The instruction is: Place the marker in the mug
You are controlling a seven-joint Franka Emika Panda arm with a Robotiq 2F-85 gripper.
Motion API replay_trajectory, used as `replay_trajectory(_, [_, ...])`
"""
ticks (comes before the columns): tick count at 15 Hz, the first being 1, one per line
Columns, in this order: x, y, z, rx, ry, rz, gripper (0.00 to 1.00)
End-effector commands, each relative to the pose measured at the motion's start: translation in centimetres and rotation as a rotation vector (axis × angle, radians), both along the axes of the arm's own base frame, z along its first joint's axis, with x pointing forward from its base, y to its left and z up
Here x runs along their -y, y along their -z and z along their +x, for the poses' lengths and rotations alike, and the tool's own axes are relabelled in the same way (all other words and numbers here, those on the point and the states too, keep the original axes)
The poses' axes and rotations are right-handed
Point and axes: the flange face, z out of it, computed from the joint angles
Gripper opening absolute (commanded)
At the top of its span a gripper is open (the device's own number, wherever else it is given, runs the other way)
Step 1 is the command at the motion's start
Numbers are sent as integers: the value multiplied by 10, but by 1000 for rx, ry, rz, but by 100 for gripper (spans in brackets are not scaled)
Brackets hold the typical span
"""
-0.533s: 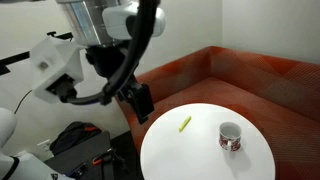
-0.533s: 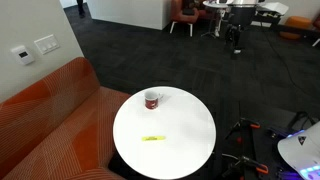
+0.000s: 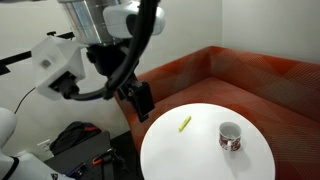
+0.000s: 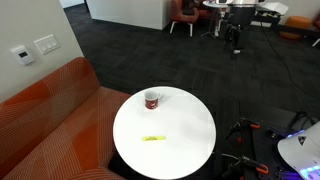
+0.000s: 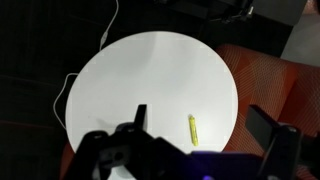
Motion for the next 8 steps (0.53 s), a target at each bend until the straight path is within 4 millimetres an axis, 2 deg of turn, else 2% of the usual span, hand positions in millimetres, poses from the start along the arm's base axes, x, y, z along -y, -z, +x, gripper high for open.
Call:
replay_trajectory(1, [-24,-5,8,71,-29,-5,100])
replay_trajectory(5, [-75,-2,28,134,-102,-68,100])
replay_trajectory(8, [-122,11,45,168,-149,-101,100])
